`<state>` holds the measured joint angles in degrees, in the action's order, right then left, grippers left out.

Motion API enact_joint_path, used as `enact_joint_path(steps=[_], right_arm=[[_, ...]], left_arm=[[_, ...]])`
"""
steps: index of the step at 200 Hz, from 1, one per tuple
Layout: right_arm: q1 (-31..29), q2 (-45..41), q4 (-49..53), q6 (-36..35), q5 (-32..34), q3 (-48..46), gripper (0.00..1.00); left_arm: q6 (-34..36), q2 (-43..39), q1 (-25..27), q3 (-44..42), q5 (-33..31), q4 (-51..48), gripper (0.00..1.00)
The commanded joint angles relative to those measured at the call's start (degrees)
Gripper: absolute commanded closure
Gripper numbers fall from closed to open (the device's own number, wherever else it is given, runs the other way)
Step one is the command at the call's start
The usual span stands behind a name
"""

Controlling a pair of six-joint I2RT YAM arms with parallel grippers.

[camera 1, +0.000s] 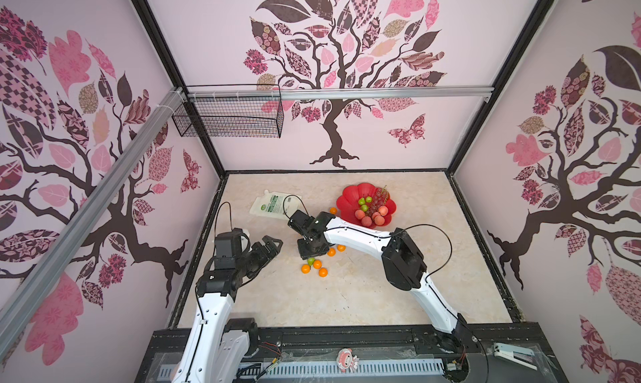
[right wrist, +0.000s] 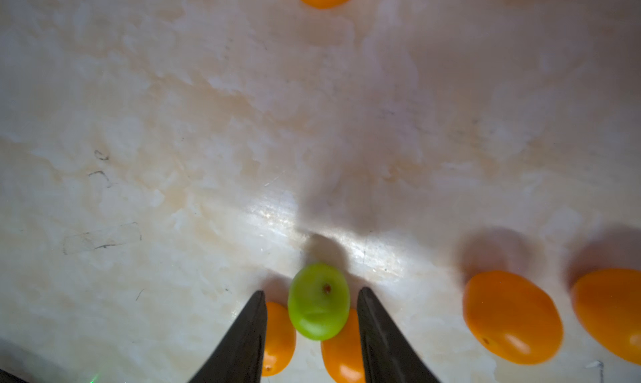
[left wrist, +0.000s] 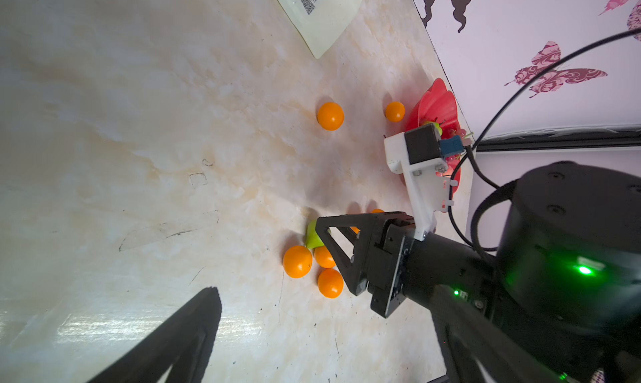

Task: Place and organize the fake fruits in the fruit bowl
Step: 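Lower the right gripper and close it on the last green pear, then lift the green pear toward the bowl with the right gripper while the left arm advances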

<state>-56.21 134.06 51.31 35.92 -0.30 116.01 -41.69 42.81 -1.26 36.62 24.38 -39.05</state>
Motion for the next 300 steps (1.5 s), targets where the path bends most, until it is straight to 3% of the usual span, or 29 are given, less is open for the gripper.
enact_joint_path(steps=[1, 300], right_arm=[[-0.4, 2.7, 3.1, -0.4, -0.4, 2.5, 0.53], [-0.9, 10.3, 8.7, -2.1, -0.4, 10.1, 0.57]], left_arm=[[1.2, -0.1, -0.2, -1.6, 0.6, 1.2, 0.02], [1.4, 0.3, -0.4, -1.7, 0.9, 1.7, 0.02]])
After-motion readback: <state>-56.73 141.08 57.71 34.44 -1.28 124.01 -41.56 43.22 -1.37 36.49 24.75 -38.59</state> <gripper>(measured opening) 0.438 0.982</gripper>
